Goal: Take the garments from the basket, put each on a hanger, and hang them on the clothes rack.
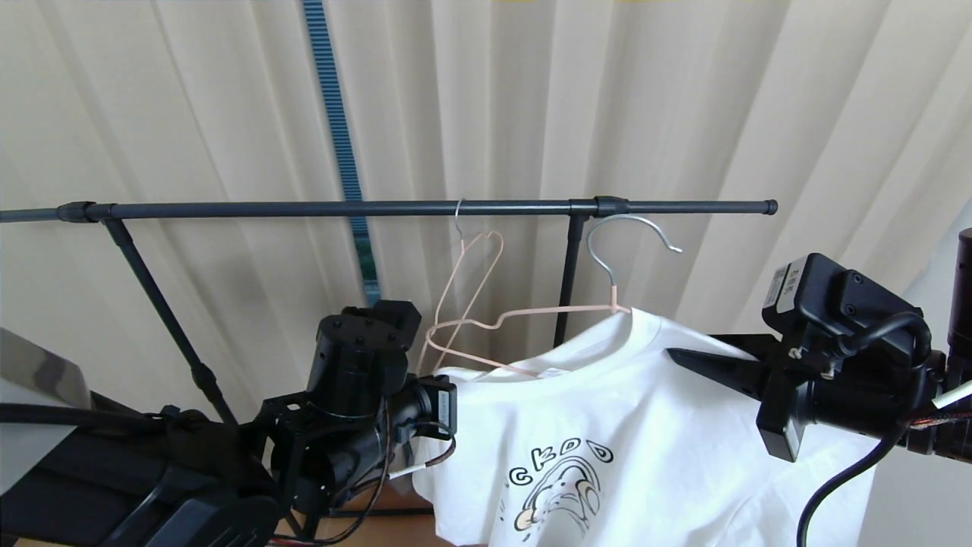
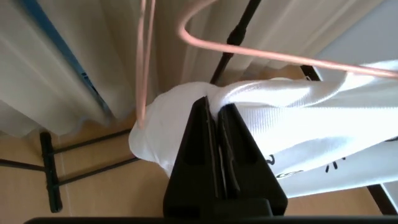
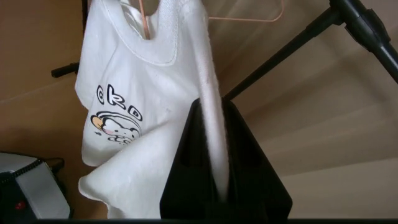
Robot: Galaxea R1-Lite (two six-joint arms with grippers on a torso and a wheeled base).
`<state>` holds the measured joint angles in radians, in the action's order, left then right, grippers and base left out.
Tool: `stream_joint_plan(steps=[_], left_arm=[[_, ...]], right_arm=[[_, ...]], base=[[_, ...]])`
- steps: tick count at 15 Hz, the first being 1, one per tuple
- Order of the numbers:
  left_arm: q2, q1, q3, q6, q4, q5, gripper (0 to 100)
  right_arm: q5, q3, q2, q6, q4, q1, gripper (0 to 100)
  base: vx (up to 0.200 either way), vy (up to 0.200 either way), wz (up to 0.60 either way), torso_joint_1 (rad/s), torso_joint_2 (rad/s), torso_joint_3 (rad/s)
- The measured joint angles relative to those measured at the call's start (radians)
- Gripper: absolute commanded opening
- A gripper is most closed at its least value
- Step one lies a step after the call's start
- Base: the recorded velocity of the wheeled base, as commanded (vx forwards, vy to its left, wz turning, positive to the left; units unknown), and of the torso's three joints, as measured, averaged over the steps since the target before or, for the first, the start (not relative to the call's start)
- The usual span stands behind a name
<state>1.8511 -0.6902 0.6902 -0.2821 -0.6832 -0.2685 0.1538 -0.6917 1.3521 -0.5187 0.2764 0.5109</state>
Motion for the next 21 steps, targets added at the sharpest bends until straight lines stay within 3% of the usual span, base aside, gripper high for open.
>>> stream_joint_plan(steps=[3, 12, 16, 21], left_arm=[[-0.03, 0.037, -0.003, 0.0, 0.001, -0.004, 0], [-0.07, 0.104, 0.03, 0.042, 0.002, -0.002, 0], [-0.128, 0.081, 0.039, 0.086, 0.006, -0.004, 0], [-0.179, -0.007, 0.06, 0.183, 0.009, -0.043, 0]], right_arm=[[0.05, 0.001, -0.007, -0.001, 0.0, -0.031, 0], [0.054, 0.041, -0.045, -0.053, -0.002, -0.037, 0], [0.05, 0.04, -0.037, -0.053, 0.0, -0.037, 0], [0.043, 0.046, -0.044, -0.047, -0.003, -0.037, 0]], base=[[0.0, 0.0, 0.0, 0.0, 0.0, 0.0], [0.0, 0.0, 0.0, 0.0, 0.0, 0.0], [0.0, 0.0, 0.0, 0.0, 0.0, 0.0], [0.0, 0.0, 0.0, 0.0, 0.0, 0.0]])
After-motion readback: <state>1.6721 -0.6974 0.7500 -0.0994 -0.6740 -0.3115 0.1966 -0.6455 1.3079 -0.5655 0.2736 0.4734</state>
